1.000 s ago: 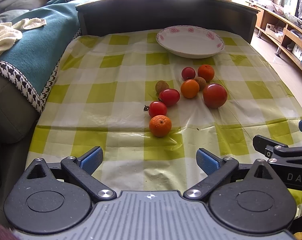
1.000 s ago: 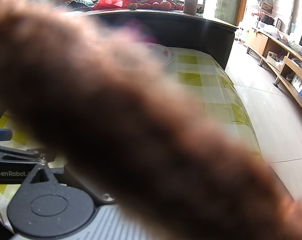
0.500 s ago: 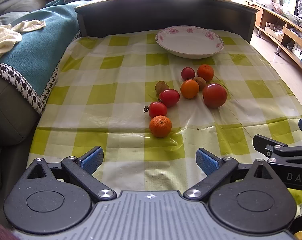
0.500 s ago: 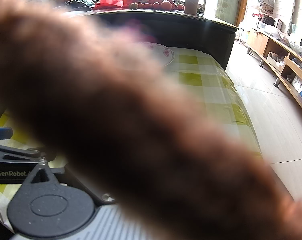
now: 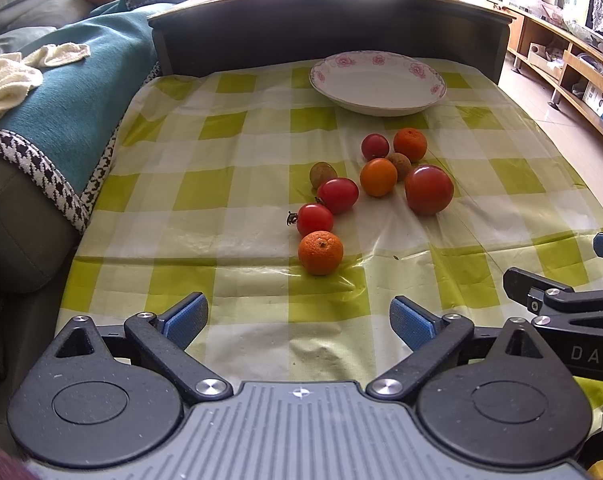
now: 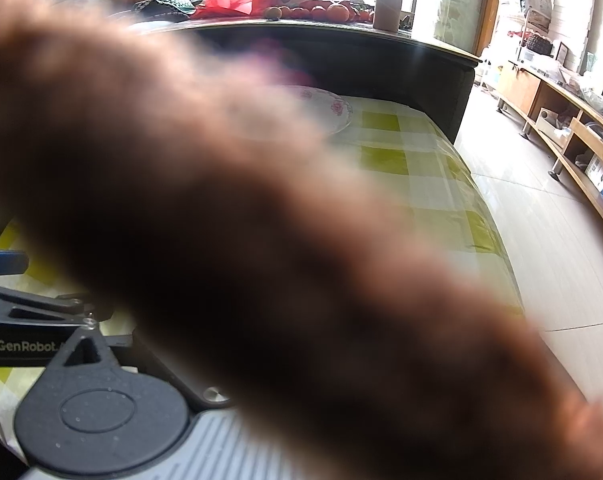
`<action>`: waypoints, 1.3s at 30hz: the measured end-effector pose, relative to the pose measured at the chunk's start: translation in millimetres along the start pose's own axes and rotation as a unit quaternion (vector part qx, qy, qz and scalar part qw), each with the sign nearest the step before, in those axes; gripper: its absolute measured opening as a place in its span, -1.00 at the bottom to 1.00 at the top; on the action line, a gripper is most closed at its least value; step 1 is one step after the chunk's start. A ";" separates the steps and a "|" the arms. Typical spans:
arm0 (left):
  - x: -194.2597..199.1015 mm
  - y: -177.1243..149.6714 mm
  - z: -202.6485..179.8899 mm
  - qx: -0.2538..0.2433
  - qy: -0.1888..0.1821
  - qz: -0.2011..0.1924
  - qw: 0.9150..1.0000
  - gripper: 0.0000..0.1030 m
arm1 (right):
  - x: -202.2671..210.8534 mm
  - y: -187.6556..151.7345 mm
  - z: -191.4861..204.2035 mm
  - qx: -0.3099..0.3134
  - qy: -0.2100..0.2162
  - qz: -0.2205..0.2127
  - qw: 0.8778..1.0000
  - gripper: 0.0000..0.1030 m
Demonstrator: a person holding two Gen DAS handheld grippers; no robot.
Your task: Organize fruits
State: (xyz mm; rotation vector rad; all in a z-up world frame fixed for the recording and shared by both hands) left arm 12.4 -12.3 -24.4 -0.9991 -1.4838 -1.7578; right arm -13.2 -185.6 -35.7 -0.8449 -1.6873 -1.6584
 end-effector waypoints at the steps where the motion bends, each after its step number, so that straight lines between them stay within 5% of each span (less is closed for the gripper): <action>1: 0.0 0.0 0.0 0.000 0.000 0.000 1.000 0.93 | 0.0 0.1 0.2 0.001 0.000 0.000 1.000 0.95; 15: -0.5 -0.1 4.9 -0.011 -0.004 -0.007 1.000 0.88 | -2.4 3.7 6.3 0.028 0.007 -0.009 1.000 0.89; 20: 6.9 3.5 5.6 -0.053 0.008 -0.051 0.997 0.91 | -0.8 15.0 12.6 0.084 0.013 -0.036 0.996 0.72; 23: 5.3 9.5 8.3 -0.056 -0.002 -0.059 0.997 0.87 | -4.4 25.5 15.1 0.119 0.025 -0.048 0.991 0.46; 31: -14.2 20.8 -1.3 -0.080 -0.021 -0.050 0.995 0.46 | -37.0 46.6 22.8 0.228 0.092 -0.064 0.967 0.16; 36: -35.4 22.8 -1.4 -0.085 -0.026 -0.022 0.996 0.06 | -65.5 58.8 21.7 0.234 0.109 -0.037 0.965 -0.02; 39: -40.5 25.2 2.1 -0.071 -0.037 -0.021 0.997 0.04 | -74.9 64.1 17.6 0.229 0.124 -0.035 0.965 -0.02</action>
Point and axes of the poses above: each gripper's, at about its wrist camera, not at the fingertips, and x roughly against the way its jaws point, z to its left, y to its top, the point moved 2 cm from there along -x, roughly the way its jaws point, and after that the axes turned 7 degrees about z, right-handed, at the moved point
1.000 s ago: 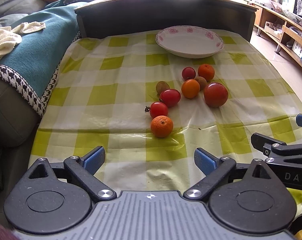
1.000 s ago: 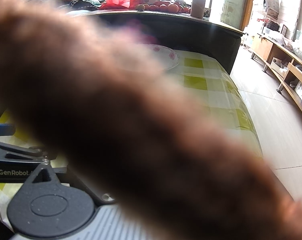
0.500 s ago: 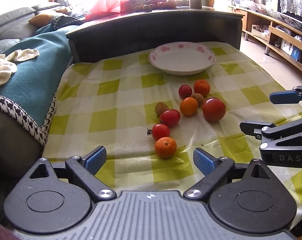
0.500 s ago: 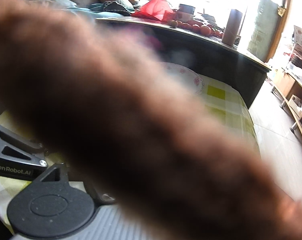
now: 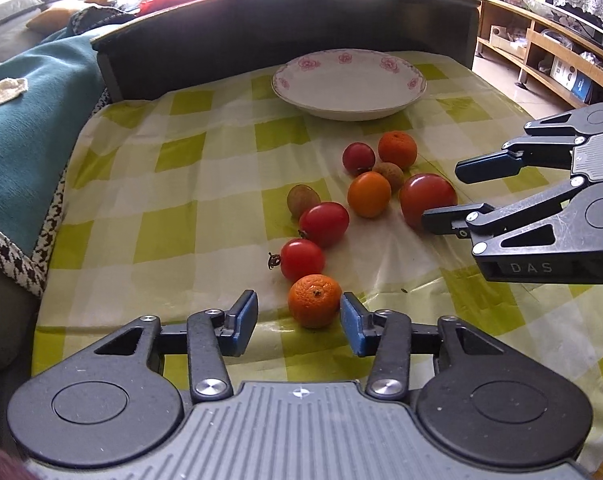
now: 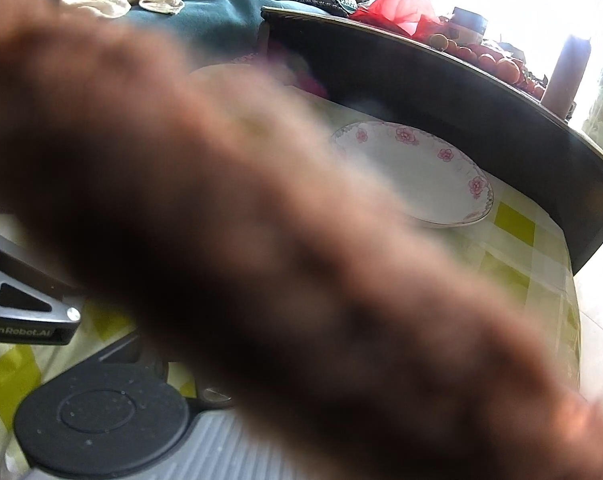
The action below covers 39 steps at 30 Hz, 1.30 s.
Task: Organize fruits
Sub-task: 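Close the left gripper on the mandarin while the right gripper grasps the large red tomato, then carry the mandarin with the left gripper into the plate while the right gripper carries the tomato there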
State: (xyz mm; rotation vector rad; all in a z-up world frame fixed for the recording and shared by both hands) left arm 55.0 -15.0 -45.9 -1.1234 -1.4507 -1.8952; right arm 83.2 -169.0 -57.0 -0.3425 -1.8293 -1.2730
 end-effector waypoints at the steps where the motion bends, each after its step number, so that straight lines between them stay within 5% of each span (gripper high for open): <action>1: -0.6 0.9 -0.4 0.002 -0.002 -0.002 1.000 0.02 | -1.6 1.0 -0.9 -0.003 0.007 -0.001 1.000 -0.02; 15: -13.8 4.7 -2.8 0.019 -0.023 0.021 0.999 -0.24 | -16.8 2.4 -1.6 -0.014 0.016 0.017 1.000 -0.12; 23: 2.7 19.3 5.5 0.045 -0.044 -0.005 0.998 -0.25 | -3.1 4.3 -9.0 -0.034 0.023 0.008 0.999 -0.13; 39: -29.6 136.0 0.4 0.029 -0.068 -0.051 0.996 -0.25 | -6.0 59.7 -69.7 -0.091 -0.032 -0.047 0.994 -0.13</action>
Point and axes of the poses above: each gripper's, at about its wrist camera, not at the fingertips, and x roughly against the way its jaws point, z to its left, y to its top, the point moved 2 cm from there along -x, roughly the way its jaws point, and after that the axes turned 7 degrees about z, right-handed, at the moved point
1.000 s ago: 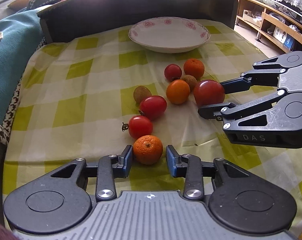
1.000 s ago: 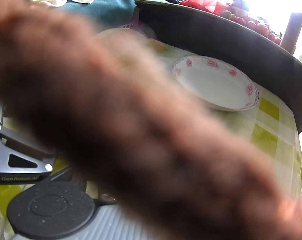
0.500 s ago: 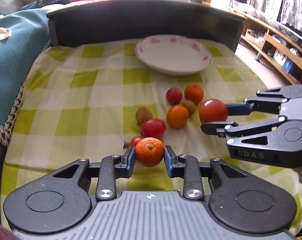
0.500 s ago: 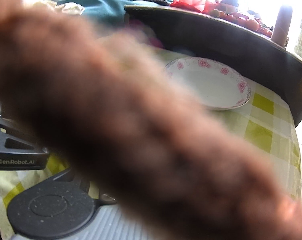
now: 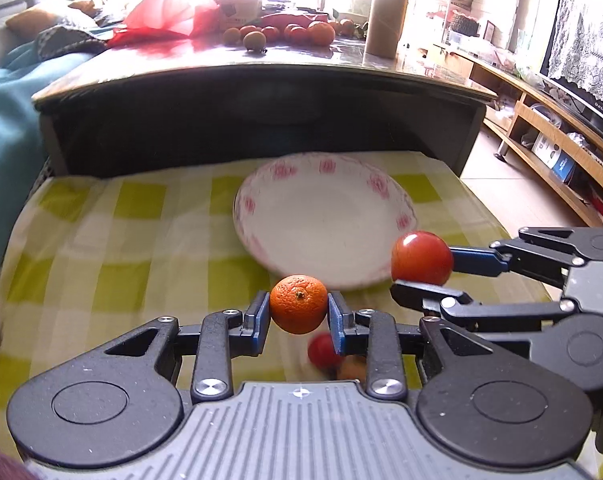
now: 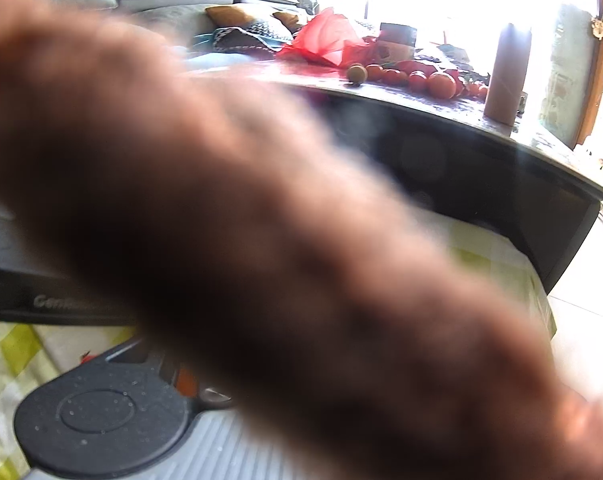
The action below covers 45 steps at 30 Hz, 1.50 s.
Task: Organize fruits
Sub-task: 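Carry the mandarin with the left gripper into the plate while the right gripper carries the tomato there, then open both grippers over the plate and pull them back from it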
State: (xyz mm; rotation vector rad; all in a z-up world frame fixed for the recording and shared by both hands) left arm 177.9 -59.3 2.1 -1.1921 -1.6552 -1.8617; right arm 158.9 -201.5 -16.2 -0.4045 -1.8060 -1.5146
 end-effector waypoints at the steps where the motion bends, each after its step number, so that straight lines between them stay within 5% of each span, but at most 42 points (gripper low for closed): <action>1: -4.8 6.0 -0.6 -0.004 0.002 -0.002 1.000 -0.25 | -3.7 3.5 -3.1 -0.002 -0.003 -0.002 1.000 -0.13; 15: -48.8 23.3 7.4 0.006 -0.009 0.017 1.000 -0.24 | -54.4 17.1 -13.3 0.002 -0.015 0.019 1.000 -0.13; 28: -47.2 25.1 11.2 0.017 -0.003 0.009 1.000 -0.04 | -50.8 18.4 -14.8 0.014 -0.045 0.004 0.999 -0.02; 45: -27.9 20.2 25.0 0.020 0.007 0.004 1.000 -0.02 | -31.1 15.3 -23.1 -0.010 -0.047 -0.007 0.999 0.01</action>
Point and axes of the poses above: each gripper's, at about its wrist camera, not at the fingertips, and x roughly against the way its jaws point, z to its left, y to its top, the point moved 2 cm from there along -x, roughly the way its jaws point, and after that the axes turned 7 degrees about z, right-handed, at the moved point
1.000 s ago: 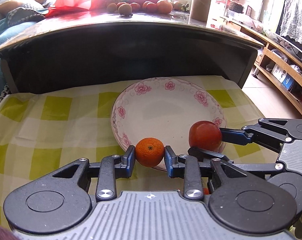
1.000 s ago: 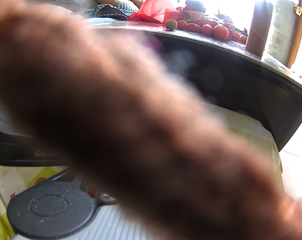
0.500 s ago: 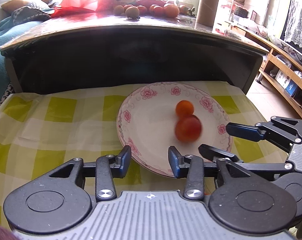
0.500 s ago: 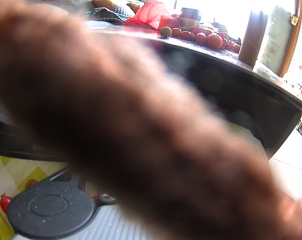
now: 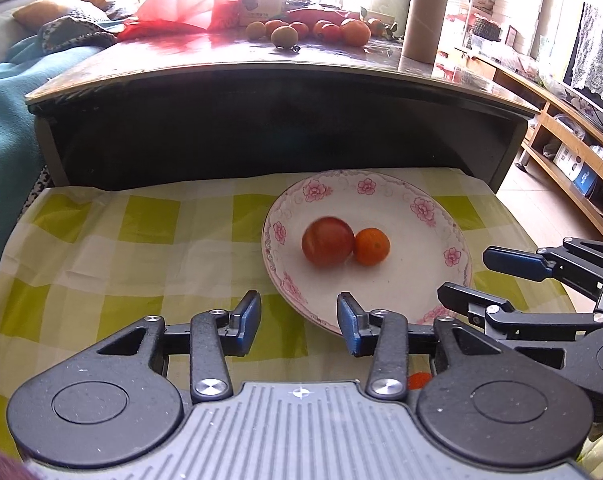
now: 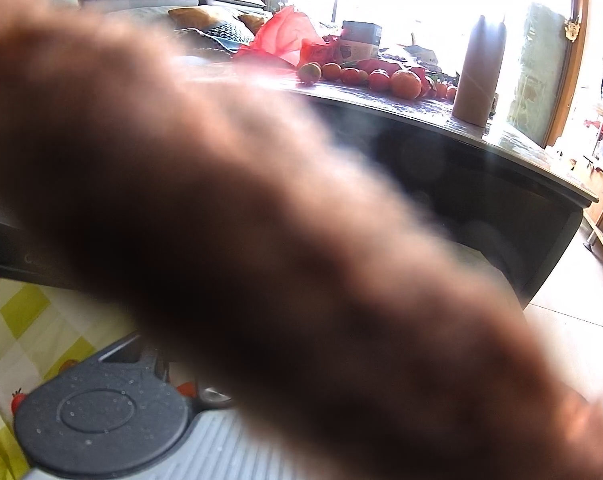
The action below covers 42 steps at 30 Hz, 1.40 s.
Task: Organize fruits
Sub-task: 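Open both grippers over the plate and pull them back from it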
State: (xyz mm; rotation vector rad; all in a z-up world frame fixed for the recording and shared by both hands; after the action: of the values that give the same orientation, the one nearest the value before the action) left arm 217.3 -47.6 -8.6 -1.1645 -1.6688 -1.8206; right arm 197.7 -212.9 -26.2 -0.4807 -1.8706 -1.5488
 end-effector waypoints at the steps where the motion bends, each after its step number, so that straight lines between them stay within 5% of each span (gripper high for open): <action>1: 0.8 -0.9 -0.4 -0.002 0.000 0.000 1.000 -0.02 | 0.9 -0.9 1.0 0.002 0.001 0.000 1.000 0.01; 33: 41.6 -50.4 4.2 -0.041 -0.022 0.016 0.999 0.03 | 31.3 -38.9 41.2 0.051 0.074 0.021 0.996 0.01; 42: 53.6 -93.3 6.8 -0.113 -0.026 0.044 0.992 0.05 | 37.0 -53.5 62.6 0.079 0.122 0.034 0.989 0.01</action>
State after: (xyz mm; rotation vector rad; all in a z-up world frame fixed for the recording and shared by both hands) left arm 117.5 -9.9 -23.6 -1.3673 -1.4405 -1.9781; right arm 120.7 -169.6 -45.1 -0.2655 -1.7513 -1.3367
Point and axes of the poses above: each gripper's, at about its wrist camera, not at the fingertips, and x roughly against the way its jaws point, z to its left, y to its top, the point moved 2 cm from there along -x, roughly the way its jaws point, and after that the axes turned 7 degrees about z, right-handed, at the moved point
